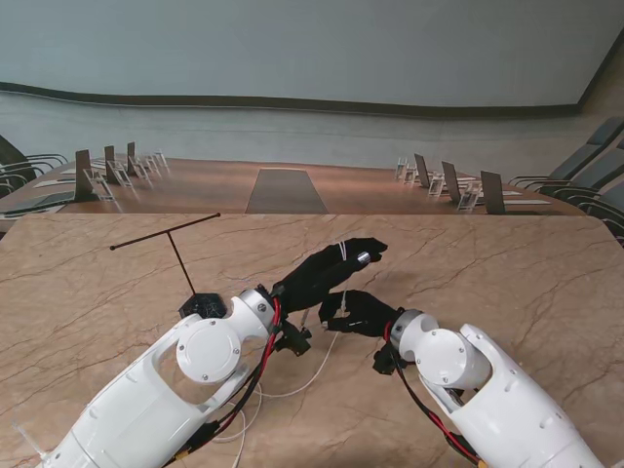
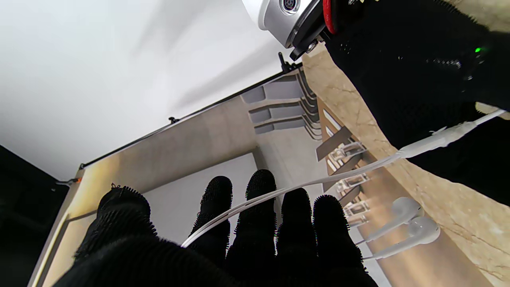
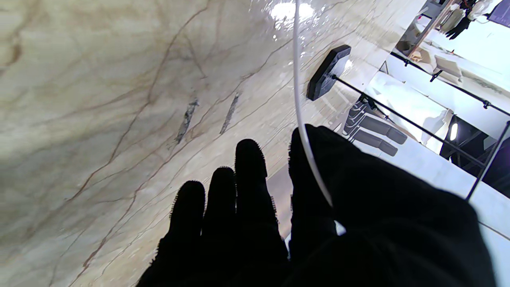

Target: Take the wired earphone off the rack, coil the cable and place them on the table

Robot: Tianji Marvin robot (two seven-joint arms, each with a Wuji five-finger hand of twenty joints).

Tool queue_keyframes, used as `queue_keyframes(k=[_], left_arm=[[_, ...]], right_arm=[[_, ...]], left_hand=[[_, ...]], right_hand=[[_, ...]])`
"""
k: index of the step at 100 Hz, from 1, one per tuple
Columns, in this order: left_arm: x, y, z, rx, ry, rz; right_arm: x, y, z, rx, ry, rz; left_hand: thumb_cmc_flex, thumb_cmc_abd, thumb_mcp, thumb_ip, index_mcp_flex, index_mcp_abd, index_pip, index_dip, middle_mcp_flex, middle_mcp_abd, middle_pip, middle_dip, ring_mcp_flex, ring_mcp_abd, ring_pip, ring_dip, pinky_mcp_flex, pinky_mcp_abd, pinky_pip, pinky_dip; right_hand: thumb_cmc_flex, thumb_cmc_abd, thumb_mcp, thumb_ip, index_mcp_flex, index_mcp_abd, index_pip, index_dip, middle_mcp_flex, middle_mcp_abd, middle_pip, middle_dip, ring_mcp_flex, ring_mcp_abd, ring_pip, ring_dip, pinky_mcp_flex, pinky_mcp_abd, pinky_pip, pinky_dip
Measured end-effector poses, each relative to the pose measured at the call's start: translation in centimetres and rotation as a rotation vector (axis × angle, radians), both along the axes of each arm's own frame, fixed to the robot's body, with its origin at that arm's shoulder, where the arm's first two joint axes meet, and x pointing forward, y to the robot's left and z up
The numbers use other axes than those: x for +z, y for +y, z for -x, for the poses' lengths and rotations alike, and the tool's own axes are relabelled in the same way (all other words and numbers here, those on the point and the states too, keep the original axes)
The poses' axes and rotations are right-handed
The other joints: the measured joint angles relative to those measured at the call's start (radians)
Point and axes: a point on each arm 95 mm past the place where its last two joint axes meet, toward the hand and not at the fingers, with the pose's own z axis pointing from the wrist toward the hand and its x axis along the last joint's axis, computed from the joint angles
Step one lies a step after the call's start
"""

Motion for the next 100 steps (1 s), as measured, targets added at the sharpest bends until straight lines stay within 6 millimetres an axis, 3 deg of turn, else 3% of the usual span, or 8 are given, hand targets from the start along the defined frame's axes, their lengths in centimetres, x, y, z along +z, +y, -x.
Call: queue_keyframes(k=[18, 35, 100], left_arm=[[-0.4, 0.0, 0.2, 0.011, 0.013, 0.015], [-0.5, -0.2, 0.4, -0.001, 0.022, 0.025], [-0.2, -0.4, 1.9, -0.048, 0.048, 0.073]], right_arm=[[-0.5, -0.6, -0.5, -0.030, 0.011, 0.018], [-0.6, -1.0, -1.1, -0.051, 0.019, 0.031], [0.5, -2.5, -2.9, -0.120, -0.007, 0.078]], left_hand=[[0.011, 0.000, 0.000, 0.000, 0.000, 0.000, 0.002, 0.002, 0.012, 0.000, 0.013, 0.001, 0.015, 0.009, 0.009, 0.010, 0.009, 0.003, 0.013, 0.002], [0.022, -0.023, 0.000, 0.000, 0.000, -0.014, 0.023, 0.023, 0.039, 0.001, 0.030, 0.016, 0.065, 0.057, 0.053, 0.037, 0.049, 0.042, 0.053, 0.023], [0.046, -0.023, 0.000, 0.000, -0.001, -0.014, 0.040, 0.036, 0.064, 0.035, 0.067, 0.040, 0.225, 0.141, 0.128, 0.122, 0.172, 0.158, 0.191, 0.087]], right_hand=[[0.000, 0.000, 0.000, 0.000, 0.000, 0.000, 0.000, 0.000, 0.000, 0.000, 0.000, 0.000, 0.000, 0.000, 0.000, 0.000, 0.000, 0.000, 0.007, -0.001], [0.000, 0.000, 0.000, 0.000, 0.000, 0.000, 0.000, 0.000, 0.000, 0.000, 0.000, 0.000, 0.000, 0.000, 0.000, 0.000, 0.000, 0.000, 0.012, -0.002], [0.000, 0.000, 0.000, 0.000, -0.010, 0.000, 0.006, 0.000, -0.024, 0.000, 0.013, 0.001, -0.008, 0.000, 0.012, 0.000, -0.005, 0.000, 0.015, -0.011]])
